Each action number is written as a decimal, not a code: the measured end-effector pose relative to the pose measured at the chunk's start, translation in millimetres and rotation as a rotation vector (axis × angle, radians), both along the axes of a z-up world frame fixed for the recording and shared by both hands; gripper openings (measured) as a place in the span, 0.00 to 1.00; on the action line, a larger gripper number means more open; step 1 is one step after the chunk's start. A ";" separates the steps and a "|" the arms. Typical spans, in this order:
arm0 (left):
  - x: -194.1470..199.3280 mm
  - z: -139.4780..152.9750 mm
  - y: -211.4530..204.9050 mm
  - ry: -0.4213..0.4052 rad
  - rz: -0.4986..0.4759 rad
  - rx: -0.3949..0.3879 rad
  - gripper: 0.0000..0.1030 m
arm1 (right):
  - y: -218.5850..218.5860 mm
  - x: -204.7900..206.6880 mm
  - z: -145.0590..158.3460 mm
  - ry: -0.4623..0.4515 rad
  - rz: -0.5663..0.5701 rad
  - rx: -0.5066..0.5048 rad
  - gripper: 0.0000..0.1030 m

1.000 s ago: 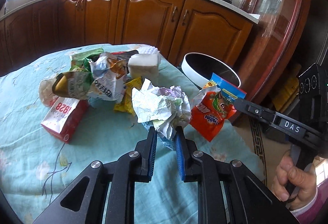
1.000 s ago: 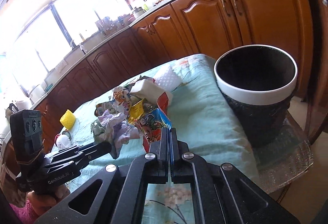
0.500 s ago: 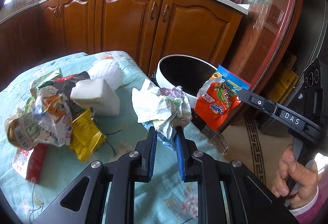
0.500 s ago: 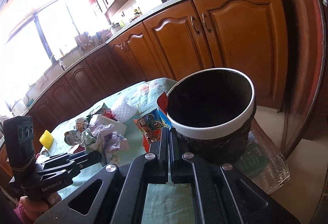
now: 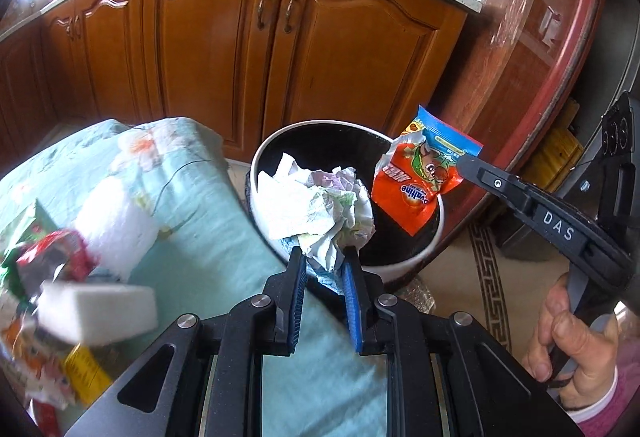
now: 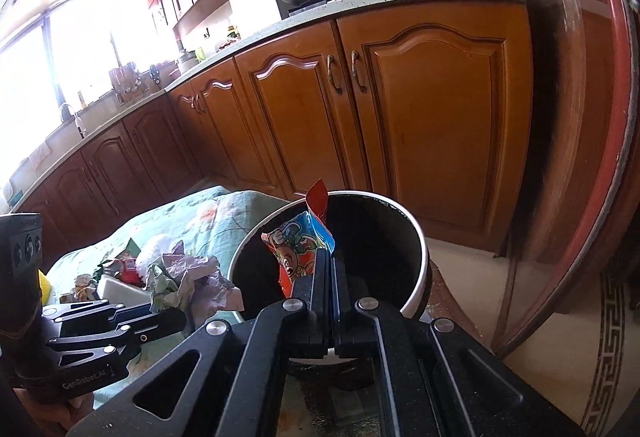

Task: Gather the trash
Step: 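Carry foil and orange wrapper to the bin and open both tools over it, then return both open tools to the trash pile on the table, then grasp the red-and-white milk carton with the left tool while the right tool grasps the yellow wrapper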

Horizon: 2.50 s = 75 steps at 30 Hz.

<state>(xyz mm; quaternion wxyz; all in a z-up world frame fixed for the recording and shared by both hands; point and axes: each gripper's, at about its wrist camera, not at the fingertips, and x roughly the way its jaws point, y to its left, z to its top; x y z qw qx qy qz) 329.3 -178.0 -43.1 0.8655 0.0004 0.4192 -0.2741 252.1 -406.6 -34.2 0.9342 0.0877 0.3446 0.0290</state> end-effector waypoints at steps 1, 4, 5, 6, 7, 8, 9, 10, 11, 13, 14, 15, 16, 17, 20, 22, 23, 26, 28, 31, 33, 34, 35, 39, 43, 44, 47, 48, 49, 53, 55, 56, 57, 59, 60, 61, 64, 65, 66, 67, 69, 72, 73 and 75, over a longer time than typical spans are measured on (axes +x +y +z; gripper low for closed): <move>7.4 -1.5 -4.3 0.005 -0.001 0.002 0.17 | -2.0 4.1 -1.2 0.006 -0.002 -0.008 0.00; 25.1 -4.5 -18.1 0.012 -0.007 0.012 0.17 | -7.8 15.0 -5.0 0.024 -0.011 -0.027 0.00; 30.7 -6.2 -22.7 0.016 -0.009 0.018 0.17 | -9.4 17.3 -5.9 0.032 -0.012 -0.031 0.01; 36.3 -8.0 -26.9 0.022 -0.010 0.021 0.17 | -11.0 21.0 -7.3 0.038 -0.011 -0.032 0.01; 41.3 -10.0 -30.5 0.028 -0.011 0.021 0.17 | -12.2 23.5 -8.7 0.042 -0.011 -0.033 0.01; 46.0 -12.4 -34.0 0.033 -0.012 0.023 0.17 | -12.6 25.0 -10.4 0.047 -0.011 -0.038 0.01; 50.6 -15.2 -37.0 0.040 -0.013 0.027 0.18 | -13.2 27.2 -12.1 0.053 -0.012 -0.044 0.01; 54.9 -17.5 -39.9 0.048 -0.012 0.028 0.18 | -14.2 29.5 -13.9 0.057 -0.011 -0.044 0.01; 58.9 -19.9 -42.6 0.056 -0.014 0.025 0.18 | -15.4 32.3 -16.1 0.063 -0.011 -0.042 0.01; 67.0 -22.6 -49.0 0.068 -0.009 0.031 0.22 | -16.4 36.0 -20.6 0.079 -0.005 -0.040 0.06; 68.9 -23.0 -50.5 0.070 -0.008 0.029 0.27 | -17.7 39.7 -22.5 0.087 -0.003 -0.037 0.06; 69.6 -23.0 -50.8 0.069 -0.007 0.024 0.30 | -19.2 41.1 -24.4 0.093 -0.006 -0.031 0.07; 69.2 -22.3 -52.0 0.061 -0.006 0.018 0.38 | -20.7 42.4 -25.7 0.097 -0.009 -0.022 0.20; 66.6 -21.1 -51.0 0.049 -0.002 0.015 0.46 | -22.2 41.9 -26.6 0.095 -0.012 -0.010 0.28; 51.5 -17.3 -42.4 0.016 0.009 0.005 0.52 | -23.1 34.1 -24.1 0.069 -0.024 0.013 0.48; 40.7 -17.5 -34.1 0.011 0.013 -0.015 0.53 | -21.9 26.7 -22.0 0.053 -0.026 0.034 0.50; 33.4 -18.0 -27.9 0.007 0.019 -0.023 0.55 | -20.7 23.4 -21.1 0.046 -0.026 0.046 0.52; 11.1 -19.6 -5.8 -0.010 0.043 -0.047 0.58 | -10.8 9.9 -18.3 0.023 -0.014 0.080 0.63; -3.7 -20.7 7.4 -0.013 0.061 -0.064 0.60 | -3.4 1.8 -17.4 0.014 -0.002 0.102 0.71; -23.7 -23.1 31.4 -0.015 0.095 -0.080 0.62 | 11.8 -10.6 -17.8 0.014 0.025 0.131 0.81; -37.6 -23.5 46.3 -0.015 0.118 -0.088 0.64 | 21.4 -18.5 -19.7 0.022 0.044 0.158 0.85; -44.2 -23.7 53.0 -0.016 0.130 -0.090 0.64 | 27.1 -22.8 -21.3 0.028 0.054 0.172 0.86; -50.7 -24.0 60.1 -0.019 0.142 -0.091 0.65 | 31.1 -25.6 -22.0 0.034 0.062 0.182 0.87; -79.4 -20.1 89.9 -0.032 0.191 -0.079 0.66 | 53.2 -38.8 -27.5 0.059 0.101 0.212 0.88; -102.5 -18.2 118.8 -0.026 0.249 -0.083 0.66 | 75.3 -48.5 -32.6 0.077 0.140 0.227 0.88; -107.4 -18.6 125.7 -0.024 0.265 -0.087 0.66 | 80.9 -50.6 -33.7 0.082 0.150 0.230 0.88; -123.9 -17.1 146.3 -0.026 0.307 -0.085 0.66 | 98.8 -54.3 -36.5 0.091 0.182 0.239 0.88; -129.1 -16.8 152.7 -0.027 0.320 -0.084 0.66 | 104.3 -57.0 -37.2 0.093 0.193 0.238 0.88; -133.4 -16.7 158.9 -0.027 0.333 -0.084 0.66 | 111.1 -59.7 -37.7 0.095 0.207 0.235 0.88; -149.2 -16.0 177.9 -0.032 0.382 -0.078 0.66 | 134.6 -64.9 -39.8 0.105 0.259 0.229 0.88; -153.4 -15.0 186.2 -0.034 0.399 -0.072 0.67 | 145.0 -65.8 -41.0 0.109 0.279 0.225 0.88; -156.6 -14.9 190.0 -0.036 0.410 -0.068 0.69 | 150.4 -65.7 -41.6 0.111 0.290 0.222 0.88; -159.2 -14.6 194.3 -0.038 0.423 -0.064 0.69 | 156.0 -65.5 -42.6 0.115 0.301 0.219 0.88; -164.1 -14.7 202.2 -0.041 0.447 -0.060 0.71 | 167.7 -64.5 -45.2 0.122 0.320 0.219 0.87; -166.1 -15.0 205.3 -0.042 0.458 -0.058 0.72 | 171.6 -63.5 -46.3 0.127 0.327 0.217 0.87; -165.3 -15.8 210.8 -0.042 0.467 -0.056 0.72 | 176.0 -62.3 -47.4 0.132 0.336 0.214 0.87; -162.0 -16.0 225.0 -0.036 0.496 -0.051 0.74 | 190.3 -58.1 -50.8 0.138 0.359 0.202 0.87; -161.6 -16.2 228.2 -0.033 0.504 -0.046 0.75 | 195.0 -56.3 -51.8 0.142 0.367 0.200 0.87; -159.1 -16.4 231.0 -0.029 0.514 -0.039 0.75 | 199.3 -53.7 -53.3 0.147 0.373 0.203 0.86; -156.5 -16.6 233.6 -0.024 0.524 -0.031 0.76 | 203.1 -50.4 -55.0 0.153 0.375 0.207 0.84; -147.5 -15.8 239.0 -0.017 0.532 -0.024 0.76 | 207.3 -43.7 -57.7 0.165 0.375 0.213 0.79; -131.6 -17.1 243.5 -0.008 0.530 -0.018 0.76 | 213.8 -32.2 -62.9 0.186 0.371 0.222 0.68; -125.8 -18.9 244.9 -0.005 0.530 -0.013 0.77 | 216.1 -28.4 -65.8 0.196 0.368 0.223 0.66; -116.8 -23.6 244.5 0.020 0.520 -0.012 0.76 | 218.6 -21.8 -72.6 0.222 0.365 0.230 0.60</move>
